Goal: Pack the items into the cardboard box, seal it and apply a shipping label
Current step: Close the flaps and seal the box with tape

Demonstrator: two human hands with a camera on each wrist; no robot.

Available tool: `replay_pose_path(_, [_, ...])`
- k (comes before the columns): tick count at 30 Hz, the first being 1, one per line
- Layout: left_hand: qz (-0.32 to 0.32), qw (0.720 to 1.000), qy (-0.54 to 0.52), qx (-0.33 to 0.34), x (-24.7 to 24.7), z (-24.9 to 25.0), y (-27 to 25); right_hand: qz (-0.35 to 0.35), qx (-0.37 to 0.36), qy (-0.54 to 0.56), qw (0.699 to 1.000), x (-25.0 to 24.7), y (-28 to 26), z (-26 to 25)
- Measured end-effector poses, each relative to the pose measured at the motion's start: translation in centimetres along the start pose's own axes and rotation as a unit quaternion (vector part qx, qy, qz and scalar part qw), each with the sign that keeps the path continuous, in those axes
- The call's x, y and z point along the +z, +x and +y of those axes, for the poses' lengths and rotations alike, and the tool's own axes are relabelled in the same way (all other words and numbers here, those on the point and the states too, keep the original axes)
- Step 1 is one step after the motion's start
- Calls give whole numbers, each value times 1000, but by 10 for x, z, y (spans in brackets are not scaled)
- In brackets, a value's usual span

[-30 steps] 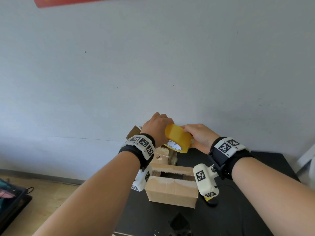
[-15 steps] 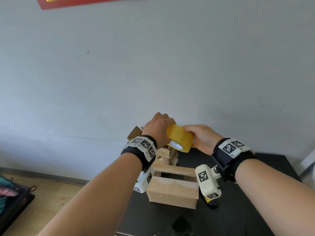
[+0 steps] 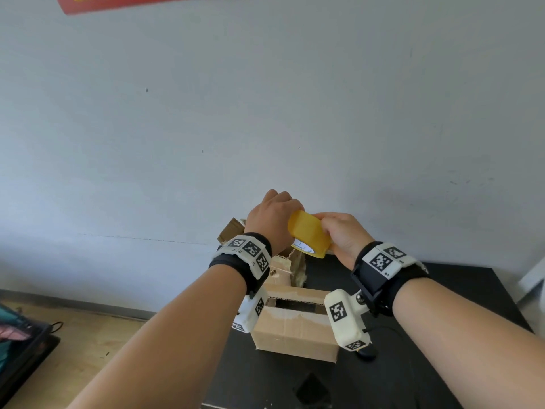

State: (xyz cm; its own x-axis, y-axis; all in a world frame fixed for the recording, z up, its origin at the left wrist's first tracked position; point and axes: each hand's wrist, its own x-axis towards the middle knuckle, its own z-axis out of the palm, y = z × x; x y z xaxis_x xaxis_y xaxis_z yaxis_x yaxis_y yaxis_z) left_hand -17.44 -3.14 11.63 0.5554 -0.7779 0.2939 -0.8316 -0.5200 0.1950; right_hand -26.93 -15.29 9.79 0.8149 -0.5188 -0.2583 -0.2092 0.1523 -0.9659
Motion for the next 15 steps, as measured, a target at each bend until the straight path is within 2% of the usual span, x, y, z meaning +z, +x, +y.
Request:
replay_pose_path(10, [1, 1000, -4, -5, 6, -8, 1, -87, 18, 53, 995, -6, 1, -1])
replay_pose_path(15, [4, 1000, 1, -3, 6, -9, 1, -94, 13, 44, 995, -6, 1, -5])
